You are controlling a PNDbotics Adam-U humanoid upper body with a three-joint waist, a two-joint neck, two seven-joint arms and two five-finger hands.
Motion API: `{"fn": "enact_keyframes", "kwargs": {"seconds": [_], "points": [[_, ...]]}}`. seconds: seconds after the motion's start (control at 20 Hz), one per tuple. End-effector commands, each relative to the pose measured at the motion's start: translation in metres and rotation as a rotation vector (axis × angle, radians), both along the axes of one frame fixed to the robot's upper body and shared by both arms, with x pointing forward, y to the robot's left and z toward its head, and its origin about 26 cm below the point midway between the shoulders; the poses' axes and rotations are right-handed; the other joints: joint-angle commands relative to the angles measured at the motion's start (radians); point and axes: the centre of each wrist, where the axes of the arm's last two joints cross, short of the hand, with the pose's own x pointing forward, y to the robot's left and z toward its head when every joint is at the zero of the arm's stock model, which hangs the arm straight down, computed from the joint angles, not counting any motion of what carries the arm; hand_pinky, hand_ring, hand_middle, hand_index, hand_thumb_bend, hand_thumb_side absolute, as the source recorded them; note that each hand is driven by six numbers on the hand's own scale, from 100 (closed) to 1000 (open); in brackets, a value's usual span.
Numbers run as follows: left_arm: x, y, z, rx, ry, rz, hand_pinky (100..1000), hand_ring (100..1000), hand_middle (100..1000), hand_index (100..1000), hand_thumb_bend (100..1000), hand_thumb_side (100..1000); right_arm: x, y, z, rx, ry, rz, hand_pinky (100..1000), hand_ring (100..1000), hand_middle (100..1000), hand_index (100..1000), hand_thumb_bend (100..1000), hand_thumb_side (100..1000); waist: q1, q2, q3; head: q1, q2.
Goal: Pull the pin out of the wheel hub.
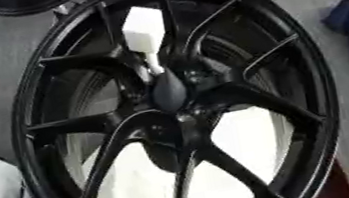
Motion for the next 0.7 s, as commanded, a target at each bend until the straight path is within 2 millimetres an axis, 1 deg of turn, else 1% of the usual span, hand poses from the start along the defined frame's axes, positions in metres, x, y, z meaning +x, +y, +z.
{"fn": "enact_keyframes", "kwargs": {"seconds": [0.05, 0.15, 0.25, 0.35, 0.4, 0.45, 0.55, 0.65, 0.7], "points": [[0.0, 0.019, -0.001, 0.189, 0.093, 0.052, 891, 860, 810, 883, 100, 654, -0.003, -0.005, 0.012, -0.02, -0.033, -0.003, 751, 583, 580, 837, 100, 629, 0.002, -0.03, 0.001, 0.002, -0.002], [0.001, 0.024, -0.007, 0.249, 0.147, 0.042, 895, 862, 813, 893, 100, 773, -0.003, -0.005, 0.012, -0.019, -0.031, 0.0, 751, 583, 579, 836, 100, 630, 0.0, -0.031, 0.001, 0.001, -0.002], [0.001, 0.027, -0.011, 0.276, 0.186, 0.026, 893, 861, 812, 892, 100, 779, -0.003, -0.005, 0.011, -0.019, -0.03, 0.0, 750, 581, 578, 835, 100, 630, -0.002, -0.031, 0.001, 0.002, -0.003], [0.002, 0.028, -0.013, 0.275, 0.21, 0.012, 885, 853, 803, 885, 100, 740, -0.003, -0.005, 0.011, -0.019, -0.028, 0.002, 748, 581, 578, 835, 100, 635, -0.002, -0.031, 0.0, 0.003, -0.005], [0.003, 0.028, -0.014, 0.265, 0.214, 0.007, 878, 846, 795, 880, 100, 709, -0.002, -0.004, 0.011, -0.02, -0.027, 0.004, 749, 581, 578, 835, 100, 635, -0.002, -0.031, 0.0, 0.003, -0.005], [0.003, 0.027, -0.014, 0.251, 0.215, 0.0, 867, 833, 779, 866, 100, 657, -0.002, -0.004, 0.01, -0.02, -0.026, 0.005, 749, 581, 579, 835, 100, 634, -0.002, -0.031, -0.001, 0.003, -0.006], [0.004, 0.024, -0.013, 0.213, 0.204, -0.03, 850, 811, 743, 826, 100, 647, -0.002, -0.004, 0.011, -0.021, -0.027, 0.006, 750, 581, 579, 834, 100, 633, -0.002, -0.031, -0.002, 0.003, -0.005], [0.004, 0.02, -0.011, 0.174, 0.182, -0.071, 842, 801, 728, 810, 100, 637, -0.002, -0.004, 0.011, -0.021, -0.028, 0.006, 750, 581, 579, 834, 100, 633, -0.002, -0.031, -0.003, 0.003, -0.005], [0.004, 0.018, -0.009, 0.159, 0.172, -0.088, 835, 792, 713, 801, 100, 576, -0.002, -0.004, 0.011, -0.021, -0.028, 0.007, 750, 581, 579, 834, 100, 633, -0.002, -0.031, -0.004, 0.003, -0.006]]}}
